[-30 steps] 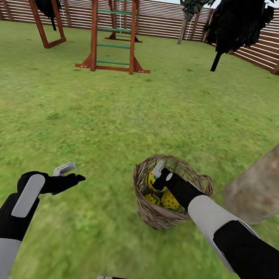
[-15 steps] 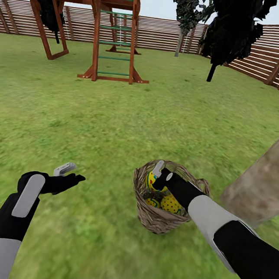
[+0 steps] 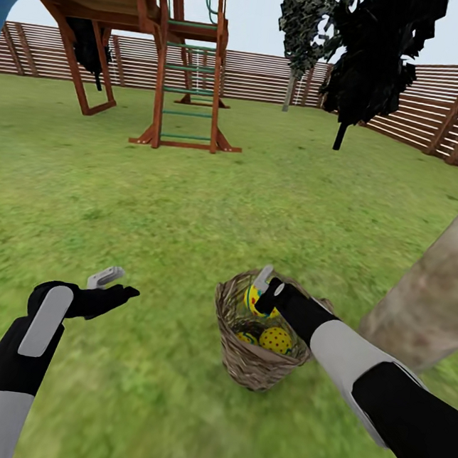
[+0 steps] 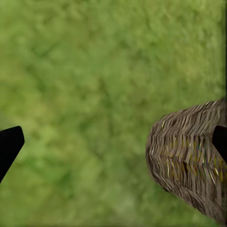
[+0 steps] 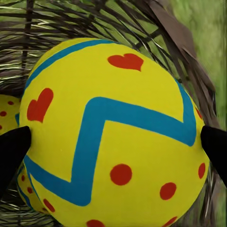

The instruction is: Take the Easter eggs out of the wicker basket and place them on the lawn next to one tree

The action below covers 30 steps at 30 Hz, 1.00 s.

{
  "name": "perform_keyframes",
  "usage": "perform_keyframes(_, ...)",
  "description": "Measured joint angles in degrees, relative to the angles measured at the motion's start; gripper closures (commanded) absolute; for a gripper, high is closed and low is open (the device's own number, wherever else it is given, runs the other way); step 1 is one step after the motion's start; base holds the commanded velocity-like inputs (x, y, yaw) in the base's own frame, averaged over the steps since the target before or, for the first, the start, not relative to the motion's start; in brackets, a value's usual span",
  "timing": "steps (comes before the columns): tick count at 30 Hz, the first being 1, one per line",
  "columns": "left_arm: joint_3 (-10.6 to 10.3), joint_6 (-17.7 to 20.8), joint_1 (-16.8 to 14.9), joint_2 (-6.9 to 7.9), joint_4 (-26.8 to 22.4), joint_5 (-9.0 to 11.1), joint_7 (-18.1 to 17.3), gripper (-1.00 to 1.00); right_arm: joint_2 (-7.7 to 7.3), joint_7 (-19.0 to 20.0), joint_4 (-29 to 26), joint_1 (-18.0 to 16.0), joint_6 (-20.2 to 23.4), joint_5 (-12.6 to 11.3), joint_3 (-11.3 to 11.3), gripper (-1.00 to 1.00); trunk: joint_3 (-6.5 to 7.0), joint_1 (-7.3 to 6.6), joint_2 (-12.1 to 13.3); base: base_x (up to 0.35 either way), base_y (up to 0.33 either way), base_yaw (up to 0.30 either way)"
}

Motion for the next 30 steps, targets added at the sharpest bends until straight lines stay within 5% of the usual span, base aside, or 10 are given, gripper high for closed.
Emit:
perform_keyframes(15,0.0,0.0,0.0,-0.18,0.0,0.1,0.0,-1.0,0.11,0.1,0.6,0.8,0.1,-0.9,-0.2,1.0,3.33,-0.39,0.2,0.0,0.0,0.0)
perform_keyframes(30,0.0,0.0,0.0,-0.35,0.0,0.1,0.0,-1.0,0.25,0.1,0.5,1.8,0.1,-1.0,-0.3,1.0,6.03,-3.63,6.1,0.0,0.0,0.0)
